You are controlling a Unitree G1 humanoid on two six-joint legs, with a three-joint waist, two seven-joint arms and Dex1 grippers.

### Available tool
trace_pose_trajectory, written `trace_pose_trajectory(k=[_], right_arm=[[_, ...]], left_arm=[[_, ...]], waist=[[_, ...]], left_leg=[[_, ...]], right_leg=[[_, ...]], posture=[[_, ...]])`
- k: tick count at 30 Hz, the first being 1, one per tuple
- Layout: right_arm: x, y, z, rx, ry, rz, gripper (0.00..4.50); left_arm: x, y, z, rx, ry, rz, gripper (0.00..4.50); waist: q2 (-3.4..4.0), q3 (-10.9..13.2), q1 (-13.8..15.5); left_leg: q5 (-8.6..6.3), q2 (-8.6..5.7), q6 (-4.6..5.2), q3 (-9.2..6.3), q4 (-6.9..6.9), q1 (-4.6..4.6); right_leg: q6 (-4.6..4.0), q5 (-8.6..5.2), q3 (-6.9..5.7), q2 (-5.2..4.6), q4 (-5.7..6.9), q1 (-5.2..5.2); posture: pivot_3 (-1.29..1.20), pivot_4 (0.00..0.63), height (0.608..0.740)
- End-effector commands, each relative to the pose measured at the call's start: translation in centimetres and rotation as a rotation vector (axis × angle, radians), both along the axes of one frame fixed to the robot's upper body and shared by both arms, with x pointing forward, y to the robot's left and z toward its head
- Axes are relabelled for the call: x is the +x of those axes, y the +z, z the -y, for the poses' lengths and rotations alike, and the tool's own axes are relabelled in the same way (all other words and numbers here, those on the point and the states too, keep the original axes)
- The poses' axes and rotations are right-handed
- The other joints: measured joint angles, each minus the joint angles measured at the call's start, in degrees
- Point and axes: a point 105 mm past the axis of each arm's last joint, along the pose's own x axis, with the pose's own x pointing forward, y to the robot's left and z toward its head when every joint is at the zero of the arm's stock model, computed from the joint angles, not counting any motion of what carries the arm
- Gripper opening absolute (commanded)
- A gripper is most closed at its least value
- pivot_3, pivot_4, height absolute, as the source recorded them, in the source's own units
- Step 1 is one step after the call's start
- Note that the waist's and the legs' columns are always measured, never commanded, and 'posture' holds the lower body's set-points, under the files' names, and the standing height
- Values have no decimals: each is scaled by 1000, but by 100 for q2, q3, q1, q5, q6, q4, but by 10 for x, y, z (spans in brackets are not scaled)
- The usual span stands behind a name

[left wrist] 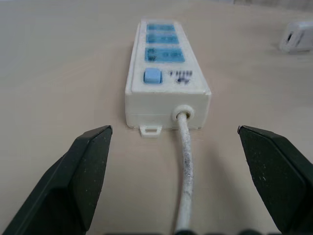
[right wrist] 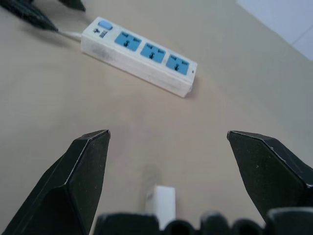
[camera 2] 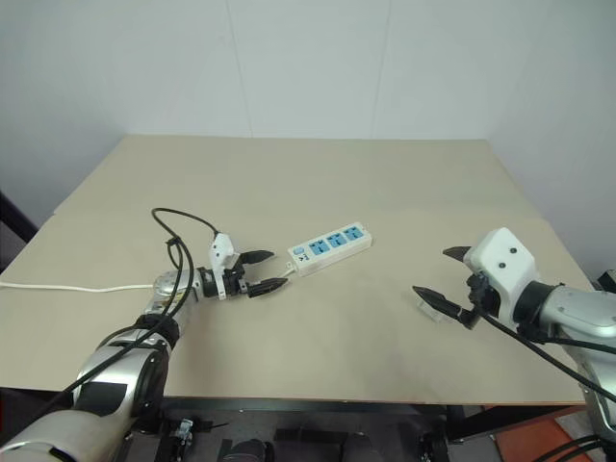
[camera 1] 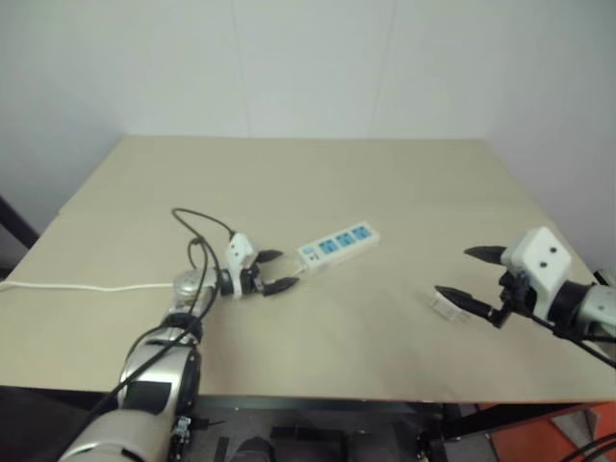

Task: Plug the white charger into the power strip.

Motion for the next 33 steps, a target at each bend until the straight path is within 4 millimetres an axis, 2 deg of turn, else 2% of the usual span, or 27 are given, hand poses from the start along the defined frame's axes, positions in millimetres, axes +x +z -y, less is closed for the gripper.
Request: trace_pose_trajectory(k=[1, 6, 9, 13, 21, 22, 26, 29, 33], right_arm=[[-2, 4, -16, 2, 15, 25, 4500], [-9, -4, -36, 60, 41, -67, 4500], [-10, -12, -37, 26, 23, -93, 4500], [-9, -20, -35, -12, 6, -117, 4500], [-1, -21, -45, 7, 32, -117, 4500], [0, -21, -47, 8, 37, -118, 4500], [1, -24, -50, -6, 50, -125, 4500], [0, -27, -50, -15, 52, -128, 4500], [1, -32, -52, -11, 50, -131, 4500]], left_arm=[[11, 11, 10, 48, 19, -7, 4486], [14, 16, 23, 75, -11, -44, 4486], [13, 13, 22, 112, -14, -55, 3877], [9, 3, 17, 156, -32, -88, 2664], [4, -6, 11, 179, -46, -130, 162], [2, -6, 11, 179, -66, -128, 22], [-2, 6, 6, 133, -117, -99, 22], [-4, 18, -5, 90, -127, -74, 22], [-14, 23, -23, 90, -122, -57, 22]], waist=[[0, 0, 15], [0, 0, 19], [0, 0, 26], [0, 0, 30], [0, -1, 35], [0, -1, 35], [0, -1, 23], [1, 0, 7], [1, 0, -35]], left_leg=[[0, 0, 0, 0, 1, -1], [0, -1, 0, -1, 1, -4], [0, -1, 0, -2, 2, -4], [0, -1, 0, -2, 1, -2], [0, -2, 0, -2, 2, 0], [0, -1, 0, -2, 2, 1], [0, -1, 0, -2, 2, -1], [0, 0, 0, -2, 1, -3], [0, 1, 0, -2, 1, -3]], right_leg=[[0, 0, 0, 0, 0, 0], [0, 0, -1, 0, 0, -2], [-3, 2, -1, 0, 2, -2], [-2, 1, -1, 0, 3, -2], [2, -1, -1, 0, 4, 0], [2, -1, -2, -1, 4, 1], [-3, 1, -2, 0, 4, -2], [-10, 6, -1, 0, 5, -6], [-11, 6, -1, 0, 10, -8]], posture=[[0, 150, 740], [0, 150, 740], [0, 150, 740], [0, 150, 740], [0, 150, 740], [0, 150, 740], [0, 150, 740], [0, 150, 740], [0, 150, 740]])
